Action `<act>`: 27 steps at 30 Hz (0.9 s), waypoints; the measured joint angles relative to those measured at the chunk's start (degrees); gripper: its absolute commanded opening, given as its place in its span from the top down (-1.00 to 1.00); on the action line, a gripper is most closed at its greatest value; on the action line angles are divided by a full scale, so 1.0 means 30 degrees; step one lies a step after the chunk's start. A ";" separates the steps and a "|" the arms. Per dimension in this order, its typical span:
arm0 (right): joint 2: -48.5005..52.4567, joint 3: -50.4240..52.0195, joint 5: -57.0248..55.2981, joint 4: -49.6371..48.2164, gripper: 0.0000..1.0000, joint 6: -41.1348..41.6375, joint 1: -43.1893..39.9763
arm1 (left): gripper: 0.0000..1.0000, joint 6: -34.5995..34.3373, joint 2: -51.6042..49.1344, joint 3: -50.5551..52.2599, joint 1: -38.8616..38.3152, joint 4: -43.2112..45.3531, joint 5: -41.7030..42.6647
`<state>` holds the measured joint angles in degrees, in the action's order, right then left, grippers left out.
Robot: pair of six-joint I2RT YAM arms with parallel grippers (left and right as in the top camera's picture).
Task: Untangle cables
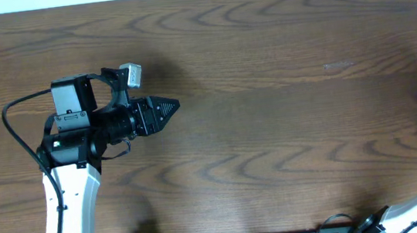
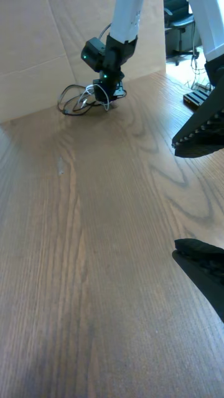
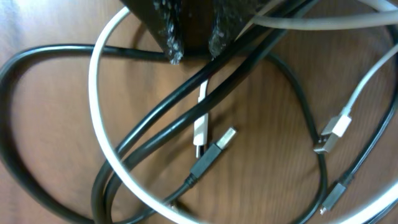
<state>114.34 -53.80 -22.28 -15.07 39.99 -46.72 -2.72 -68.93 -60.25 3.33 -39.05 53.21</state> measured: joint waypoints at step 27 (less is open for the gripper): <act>-0.2164 -0.0831 1.2648 -0.0430 -0.99 -0.1399 -0.2492 | 0.03 0.0000 0.0000 0.0000 0.0000 -0.0029 -0.0007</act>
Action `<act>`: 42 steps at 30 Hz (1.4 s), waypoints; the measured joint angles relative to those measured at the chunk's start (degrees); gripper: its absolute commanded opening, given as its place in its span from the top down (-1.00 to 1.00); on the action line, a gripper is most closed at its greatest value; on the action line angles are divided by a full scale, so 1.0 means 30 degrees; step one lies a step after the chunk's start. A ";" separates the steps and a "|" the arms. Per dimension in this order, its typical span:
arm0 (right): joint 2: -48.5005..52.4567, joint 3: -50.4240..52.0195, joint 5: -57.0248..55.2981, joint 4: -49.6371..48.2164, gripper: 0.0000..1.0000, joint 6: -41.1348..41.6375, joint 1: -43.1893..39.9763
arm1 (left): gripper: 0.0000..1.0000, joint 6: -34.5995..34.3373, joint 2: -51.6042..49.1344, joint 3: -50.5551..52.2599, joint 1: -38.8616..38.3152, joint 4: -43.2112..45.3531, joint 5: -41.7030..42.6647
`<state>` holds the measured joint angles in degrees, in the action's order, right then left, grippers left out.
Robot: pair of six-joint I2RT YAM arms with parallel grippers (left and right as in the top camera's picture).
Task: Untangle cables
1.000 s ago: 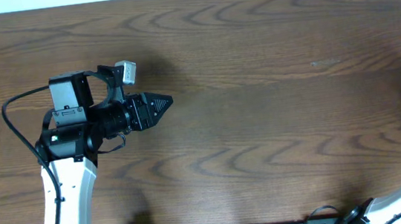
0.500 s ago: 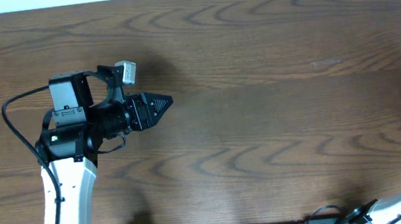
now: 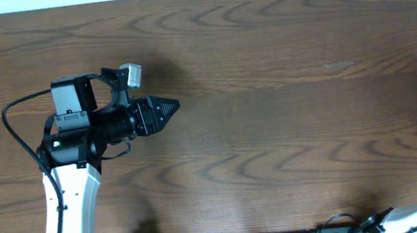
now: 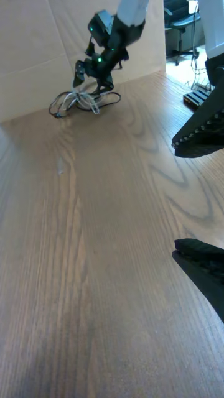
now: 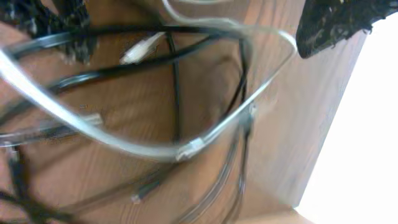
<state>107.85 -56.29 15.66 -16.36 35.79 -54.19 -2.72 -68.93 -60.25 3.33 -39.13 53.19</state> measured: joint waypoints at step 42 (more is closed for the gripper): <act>-0.6047 -0.0160 2.4283 -1.7726 -0.98 1.1533 1.7398 | 0.34 0.0000 0.0707 0.0000 0.0000 0.0714 -0.5297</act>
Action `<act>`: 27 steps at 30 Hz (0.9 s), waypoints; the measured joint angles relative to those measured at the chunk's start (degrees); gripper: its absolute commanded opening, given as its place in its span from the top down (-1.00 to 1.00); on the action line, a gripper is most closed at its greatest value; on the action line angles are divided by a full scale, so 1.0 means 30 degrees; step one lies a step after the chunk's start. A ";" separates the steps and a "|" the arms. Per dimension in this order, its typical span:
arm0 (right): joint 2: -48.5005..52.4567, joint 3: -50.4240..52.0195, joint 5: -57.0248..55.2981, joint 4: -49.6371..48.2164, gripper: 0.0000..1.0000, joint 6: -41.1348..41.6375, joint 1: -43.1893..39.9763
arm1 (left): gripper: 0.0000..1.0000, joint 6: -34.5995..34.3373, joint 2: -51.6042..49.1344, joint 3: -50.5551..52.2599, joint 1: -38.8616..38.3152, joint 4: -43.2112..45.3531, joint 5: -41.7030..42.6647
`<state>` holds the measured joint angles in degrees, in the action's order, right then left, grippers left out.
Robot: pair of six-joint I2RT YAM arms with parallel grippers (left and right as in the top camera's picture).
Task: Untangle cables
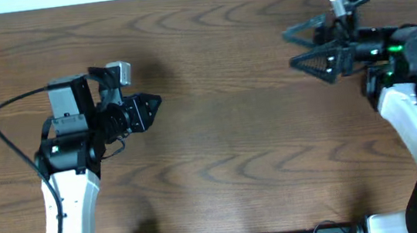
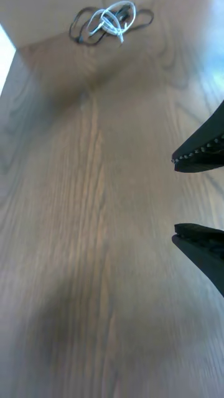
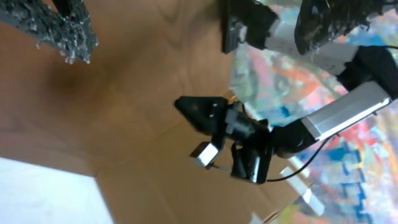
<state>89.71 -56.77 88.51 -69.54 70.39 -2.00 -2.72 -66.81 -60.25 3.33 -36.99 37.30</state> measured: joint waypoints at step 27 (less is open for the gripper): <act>-0.0743 0.0087 -2.3066 3.2152 -0.99 -1.3726 0.0335 | 0.34 -0.1632 1.0622 0.0000 0.0000 -0.4750 -0.7548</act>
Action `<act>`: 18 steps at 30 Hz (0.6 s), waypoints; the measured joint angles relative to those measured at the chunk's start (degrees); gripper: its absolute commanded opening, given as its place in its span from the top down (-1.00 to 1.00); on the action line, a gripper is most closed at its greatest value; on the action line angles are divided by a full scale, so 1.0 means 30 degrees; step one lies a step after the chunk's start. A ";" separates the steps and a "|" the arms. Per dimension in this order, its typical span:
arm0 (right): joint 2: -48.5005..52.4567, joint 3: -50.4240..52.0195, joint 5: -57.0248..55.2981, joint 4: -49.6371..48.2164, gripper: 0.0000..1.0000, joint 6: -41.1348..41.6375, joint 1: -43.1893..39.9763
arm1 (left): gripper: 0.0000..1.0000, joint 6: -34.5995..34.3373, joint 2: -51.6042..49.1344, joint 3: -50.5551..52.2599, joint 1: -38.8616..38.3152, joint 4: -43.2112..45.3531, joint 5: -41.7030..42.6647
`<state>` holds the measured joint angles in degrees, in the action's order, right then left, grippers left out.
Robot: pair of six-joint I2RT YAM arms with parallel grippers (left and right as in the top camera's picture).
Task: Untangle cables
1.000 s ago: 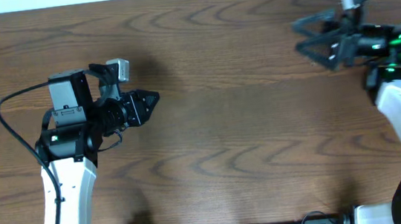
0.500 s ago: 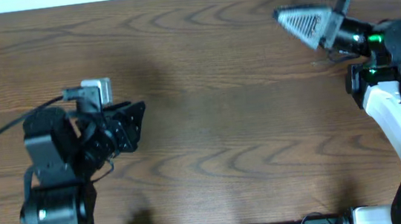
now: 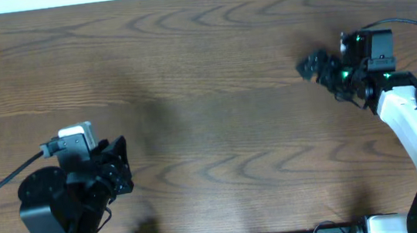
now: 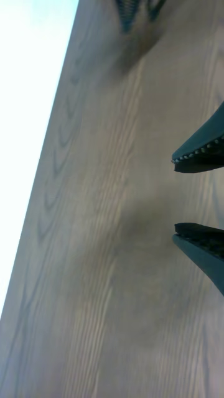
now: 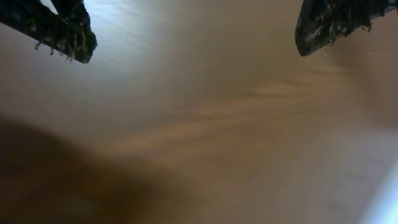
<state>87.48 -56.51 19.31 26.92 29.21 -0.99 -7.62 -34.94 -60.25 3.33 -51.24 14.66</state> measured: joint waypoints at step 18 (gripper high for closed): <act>-1.9198 -0.0087 -0.6761 0.5362 -0.99 -0.5727 0.0911 | 0.35 0.0109 0.1093 0.0000 0.0000 -0.0029 -0.1173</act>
<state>29.89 -56.77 -0.97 43.00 12.03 1.74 -7.29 -31.66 -60.25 3.33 -51.33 11.14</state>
